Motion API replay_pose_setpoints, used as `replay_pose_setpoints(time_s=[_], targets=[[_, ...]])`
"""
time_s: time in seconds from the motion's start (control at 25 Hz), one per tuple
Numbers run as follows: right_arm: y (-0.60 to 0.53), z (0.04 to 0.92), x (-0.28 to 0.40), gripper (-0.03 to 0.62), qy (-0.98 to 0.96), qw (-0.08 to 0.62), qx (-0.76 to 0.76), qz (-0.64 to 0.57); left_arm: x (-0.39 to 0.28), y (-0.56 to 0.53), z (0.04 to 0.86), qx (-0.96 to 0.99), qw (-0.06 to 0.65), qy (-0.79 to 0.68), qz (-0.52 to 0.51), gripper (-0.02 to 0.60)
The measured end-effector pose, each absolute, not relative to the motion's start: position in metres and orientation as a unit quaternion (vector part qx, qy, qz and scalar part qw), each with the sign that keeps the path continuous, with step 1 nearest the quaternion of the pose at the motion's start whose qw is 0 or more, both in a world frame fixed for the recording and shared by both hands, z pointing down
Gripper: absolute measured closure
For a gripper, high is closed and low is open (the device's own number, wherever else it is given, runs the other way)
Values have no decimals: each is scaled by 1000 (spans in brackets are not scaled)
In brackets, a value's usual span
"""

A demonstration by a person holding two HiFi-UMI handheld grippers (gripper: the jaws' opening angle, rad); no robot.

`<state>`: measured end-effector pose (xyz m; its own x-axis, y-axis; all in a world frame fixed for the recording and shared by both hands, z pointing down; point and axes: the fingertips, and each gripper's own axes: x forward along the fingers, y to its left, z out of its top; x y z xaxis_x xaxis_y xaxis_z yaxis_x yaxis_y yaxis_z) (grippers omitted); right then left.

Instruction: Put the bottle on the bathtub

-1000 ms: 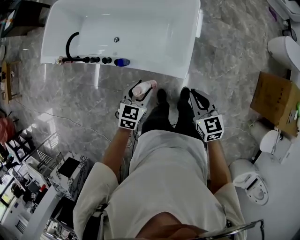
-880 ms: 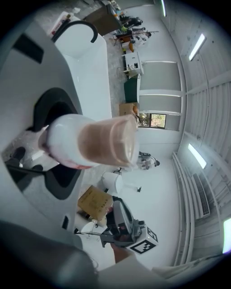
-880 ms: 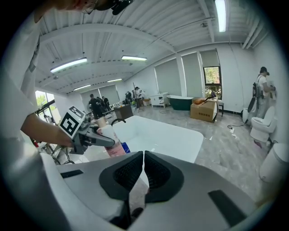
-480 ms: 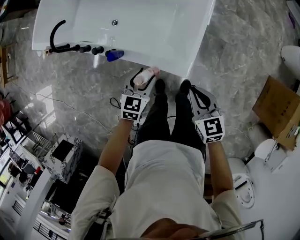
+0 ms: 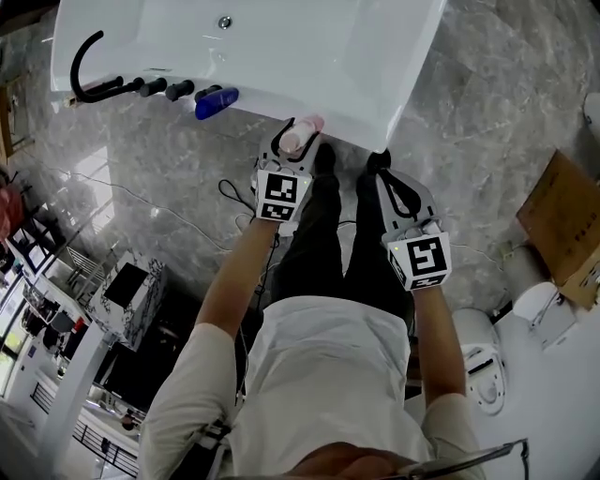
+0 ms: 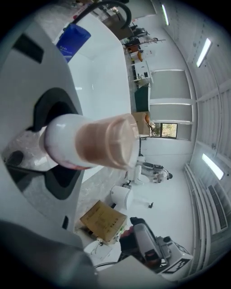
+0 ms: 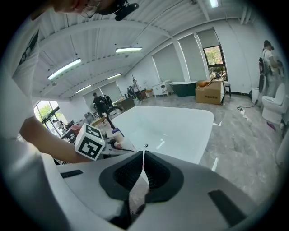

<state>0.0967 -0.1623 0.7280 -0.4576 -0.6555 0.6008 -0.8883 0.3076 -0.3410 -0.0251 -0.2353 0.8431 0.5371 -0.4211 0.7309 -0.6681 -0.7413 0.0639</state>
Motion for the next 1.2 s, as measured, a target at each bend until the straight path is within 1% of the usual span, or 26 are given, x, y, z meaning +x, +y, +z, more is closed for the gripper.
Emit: replay_pose_setpoints(time_s=[0.16,0.32,0.68,1.2], targets=[[-158,741,99,559,-785,178,489,335,-27,-233,865,854,151,-326,377,354],[-152,753,103,559,-782,179,489,343,-27,-235,876,850,153,-334,378,353],[-145,765,101,559,-777,179,489,352,-24,-237,879,853,128,-357,359,348],[-134,757,101,559,-772,181,497,352,-30,-229,883,853,121,-354,365,344]])
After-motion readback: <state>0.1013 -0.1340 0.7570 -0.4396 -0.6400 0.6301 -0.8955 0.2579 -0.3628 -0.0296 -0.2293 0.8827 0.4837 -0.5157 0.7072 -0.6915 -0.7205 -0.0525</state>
